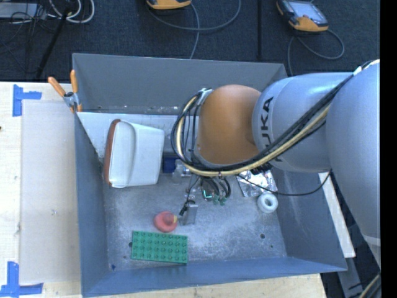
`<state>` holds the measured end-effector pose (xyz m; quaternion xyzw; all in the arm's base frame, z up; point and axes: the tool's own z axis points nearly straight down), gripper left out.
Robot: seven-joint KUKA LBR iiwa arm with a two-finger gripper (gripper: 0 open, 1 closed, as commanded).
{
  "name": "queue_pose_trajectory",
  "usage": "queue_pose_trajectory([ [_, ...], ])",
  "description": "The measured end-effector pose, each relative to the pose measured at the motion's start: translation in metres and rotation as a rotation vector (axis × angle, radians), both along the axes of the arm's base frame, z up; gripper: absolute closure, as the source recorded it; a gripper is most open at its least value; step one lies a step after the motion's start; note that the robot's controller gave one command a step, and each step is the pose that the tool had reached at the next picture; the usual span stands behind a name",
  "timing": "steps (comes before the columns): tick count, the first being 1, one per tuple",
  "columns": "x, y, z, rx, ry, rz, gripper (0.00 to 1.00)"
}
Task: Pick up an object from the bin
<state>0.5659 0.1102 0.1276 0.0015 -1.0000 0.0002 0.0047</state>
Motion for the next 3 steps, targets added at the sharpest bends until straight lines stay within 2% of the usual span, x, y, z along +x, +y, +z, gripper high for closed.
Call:
queue_pose_trajectory([
  [1, -0.002, 0.067, -0.057, 0.004, -0.005, 0.515, 0.00],
  [2, 0.000, 0.066, -0.055, 0.005, -0.011, 0.510, 1.00],
  [3, 0.001, 0.074, 0.107, 0.004, -0.019, 0.531, 1.00],
])
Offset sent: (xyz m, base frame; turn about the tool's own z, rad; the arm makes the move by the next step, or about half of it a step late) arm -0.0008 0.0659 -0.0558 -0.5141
